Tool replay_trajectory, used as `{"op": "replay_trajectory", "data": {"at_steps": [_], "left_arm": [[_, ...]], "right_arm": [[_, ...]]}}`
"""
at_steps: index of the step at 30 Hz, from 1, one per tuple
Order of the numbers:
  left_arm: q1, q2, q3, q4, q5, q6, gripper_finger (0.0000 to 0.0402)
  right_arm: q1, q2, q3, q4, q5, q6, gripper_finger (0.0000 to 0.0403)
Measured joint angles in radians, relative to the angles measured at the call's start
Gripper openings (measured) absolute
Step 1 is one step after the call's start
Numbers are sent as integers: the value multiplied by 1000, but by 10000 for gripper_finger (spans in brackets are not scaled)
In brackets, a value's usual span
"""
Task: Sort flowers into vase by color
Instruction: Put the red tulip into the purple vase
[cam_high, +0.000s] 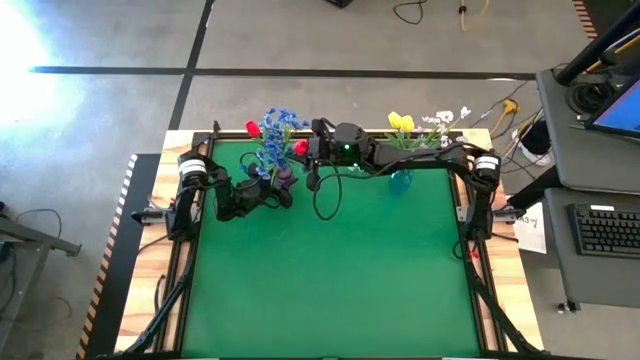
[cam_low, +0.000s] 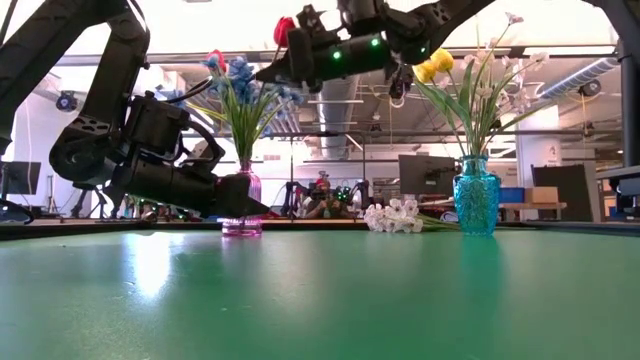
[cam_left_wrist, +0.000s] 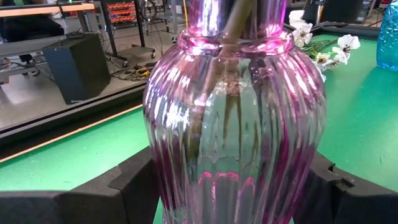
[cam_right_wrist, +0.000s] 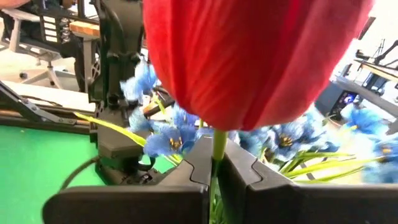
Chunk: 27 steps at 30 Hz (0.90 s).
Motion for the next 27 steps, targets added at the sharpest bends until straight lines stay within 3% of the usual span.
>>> {"op": "replay_trajectory", "data": {"at_steps": [14, 27], "left_arm": [[0, 0, -1, 0, 0, 0, 256], [0, 0, -1, -6, 0, 0, 256]], "right_arm": [[0, 32, 0, 2, 53, -22, 16], [0, -7, -2, -48, 54, -1, 146]]}}
